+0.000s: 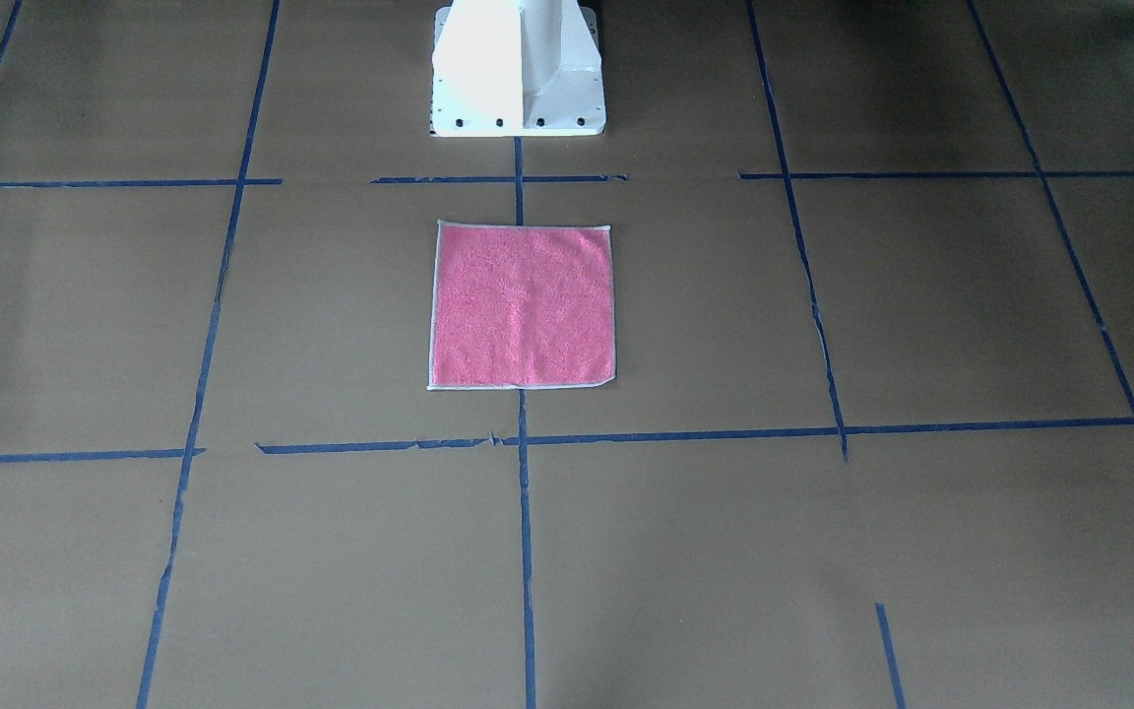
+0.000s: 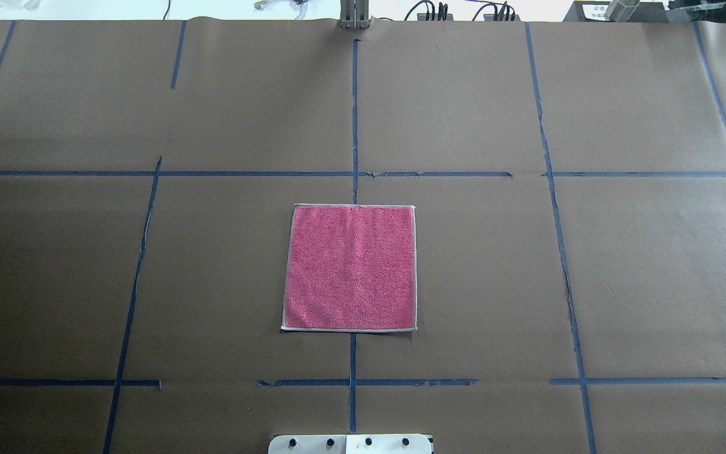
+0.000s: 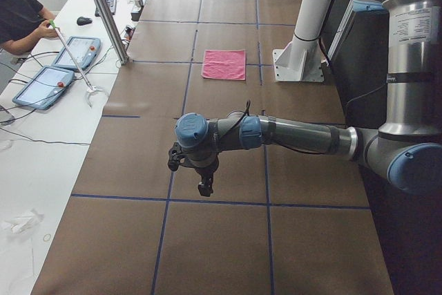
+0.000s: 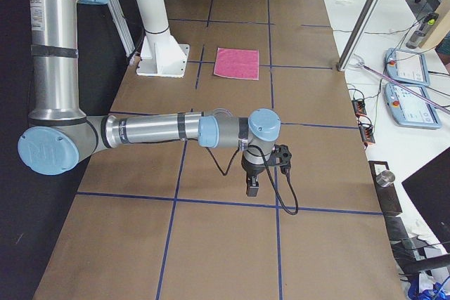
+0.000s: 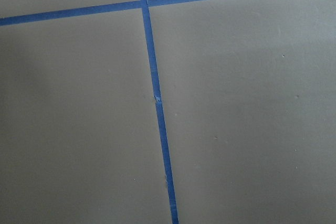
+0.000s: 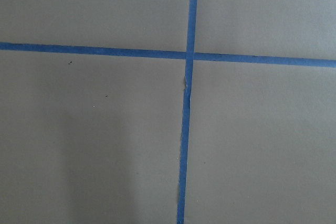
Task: Fold towel twice with both arms
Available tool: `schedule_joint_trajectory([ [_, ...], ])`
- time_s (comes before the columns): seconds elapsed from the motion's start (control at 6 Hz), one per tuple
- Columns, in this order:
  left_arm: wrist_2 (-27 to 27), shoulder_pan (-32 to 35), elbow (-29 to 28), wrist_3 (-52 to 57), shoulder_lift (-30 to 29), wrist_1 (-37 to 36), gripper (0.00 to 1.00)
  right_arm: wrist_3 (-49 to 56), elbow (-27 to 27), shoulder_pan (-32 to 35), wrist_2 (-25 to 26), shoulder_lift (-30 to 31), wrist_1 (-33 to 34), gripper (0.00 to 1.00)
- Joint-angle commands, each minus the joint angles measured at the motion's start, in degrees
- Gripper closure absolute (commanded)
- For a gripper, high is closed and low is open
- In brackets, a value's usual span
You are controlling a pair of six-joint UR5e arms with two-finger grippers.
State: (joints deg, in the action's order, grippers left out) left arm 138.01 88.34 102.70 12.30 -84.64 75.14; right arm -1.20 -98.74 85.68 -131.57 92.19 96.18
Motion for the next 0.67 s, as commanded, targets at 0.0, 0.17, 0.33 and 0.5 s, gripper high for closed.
schedule_joint_trajectory([
  [0.0,-0.2,-0.09,0.65,0.62,2.09,0.36,0.0,-0.47,-0.05,-1.91,-0.18,-0.17,-0.29,0.0],
  [0.17,-0.2,-0.09,1.18,0.54,2.37,0.53,0.0,-0.47,0.04,-2.01,-0.09,-0.52,-0.2,0.0],
  [0.33,-0.11,-0.01,1.27,0.36,2.37,0.36,0.0,-0.47,0.22,-2.27,0.17,-0.52,-0.38,0.0],
  [0.5,0.33,-0.01,0.66,0.19,2.29,0.19,0.0,-0.47,0.04,-2.28,0.08,-0.61,-0.46,0.0],
])
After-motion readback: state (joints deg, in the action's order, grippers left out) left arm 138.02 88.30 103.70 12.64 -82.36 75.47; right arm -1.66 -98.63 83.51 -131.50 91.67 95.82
